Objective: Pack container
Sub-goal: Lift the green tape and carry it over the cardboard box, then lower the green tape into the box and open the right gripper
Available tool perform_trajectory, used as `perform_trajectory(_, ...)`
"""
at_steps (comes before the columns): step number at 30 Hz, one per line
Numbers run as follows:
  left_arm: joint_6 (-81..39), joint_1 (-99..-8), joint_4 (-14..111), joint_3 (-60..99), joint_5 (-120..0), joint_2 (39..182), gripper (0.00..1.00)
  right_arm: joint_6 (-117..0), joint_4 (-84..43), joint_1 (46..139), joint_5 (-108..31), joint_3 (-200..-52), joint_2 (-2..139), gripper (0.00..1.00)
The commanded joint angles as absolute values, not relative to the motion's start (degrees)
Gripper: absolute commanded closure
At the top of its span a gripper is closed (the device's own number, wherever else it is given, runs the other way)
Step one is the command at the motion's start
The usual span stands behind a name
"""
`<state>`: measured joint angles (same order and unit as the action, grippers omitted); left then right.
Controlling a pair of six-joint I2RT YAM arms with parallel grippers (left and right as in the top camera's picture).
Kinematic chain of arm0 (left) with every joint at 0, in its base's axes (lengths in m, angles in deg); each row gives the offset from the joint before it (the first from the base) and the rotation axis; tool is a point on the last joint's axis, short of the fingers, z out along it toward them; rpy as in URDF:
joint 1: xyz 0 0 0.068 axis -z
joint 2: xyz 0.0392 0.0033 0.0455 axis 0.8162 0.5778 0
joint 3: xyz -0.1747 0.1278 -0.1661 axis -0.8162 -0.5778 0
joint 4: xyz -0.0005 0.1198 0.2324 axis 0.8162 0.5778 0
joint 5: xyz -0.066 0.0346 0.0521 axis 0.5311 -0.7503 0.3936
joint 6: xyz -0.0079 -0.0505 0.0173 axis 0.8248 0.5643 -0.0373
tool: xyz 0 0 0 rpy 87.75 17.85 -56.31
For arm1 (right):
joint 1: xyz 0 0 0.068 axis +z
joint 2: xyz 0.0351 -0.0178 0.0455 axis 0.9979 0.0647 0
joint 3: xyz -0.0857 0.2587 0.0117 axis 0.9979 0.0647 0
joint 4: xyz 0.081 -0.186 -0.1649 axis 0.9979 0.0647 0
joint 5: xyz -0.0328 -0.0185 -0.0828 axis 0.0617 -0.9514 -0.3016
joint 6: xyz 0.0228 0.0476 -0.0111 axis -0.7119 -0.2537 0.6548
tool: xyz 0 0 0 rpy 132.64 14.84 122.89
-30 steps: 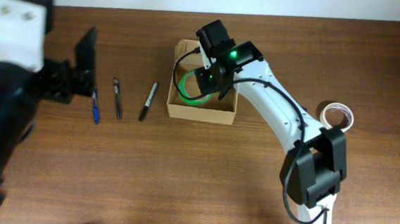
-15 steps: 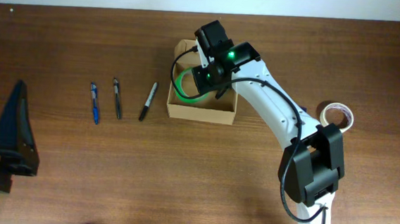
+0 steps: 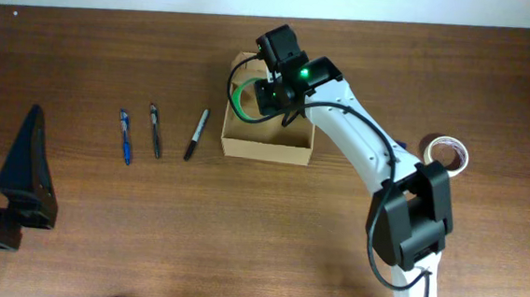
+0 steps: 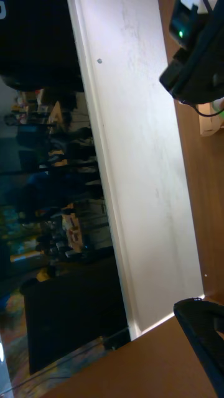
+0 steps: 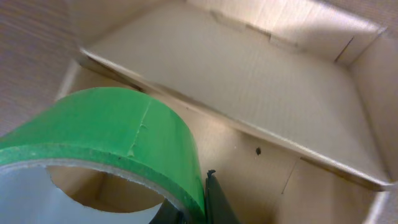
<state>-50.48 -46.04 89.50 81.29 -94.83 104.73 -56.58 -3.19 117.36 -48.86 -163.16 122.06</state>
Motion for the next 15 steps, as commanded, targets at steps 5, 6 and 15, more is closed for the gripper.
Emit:
perform_trajectory(5, -51.01, -45.87, 89.52, 81.07, -95.44, 105.11, 0.01, -57.81, -2.66, 117.73, -48.42, -163.27, 126.21, 0.96)
perform_trajectory(6, -51.01, -45.87, 89.54, 81.07, -95.44, 105.11, 0.01, -57.79, -2.66, 117.71, -48.49, -163.27, 126.28, 0.96)
perform_trajectory(15, -51.01, -45.87, 89.54, 81.07, -95.44, 105.11, 0.01, -57.83, -3.10, 117.69, -48.58, -163.27, 128.59, 0.96)
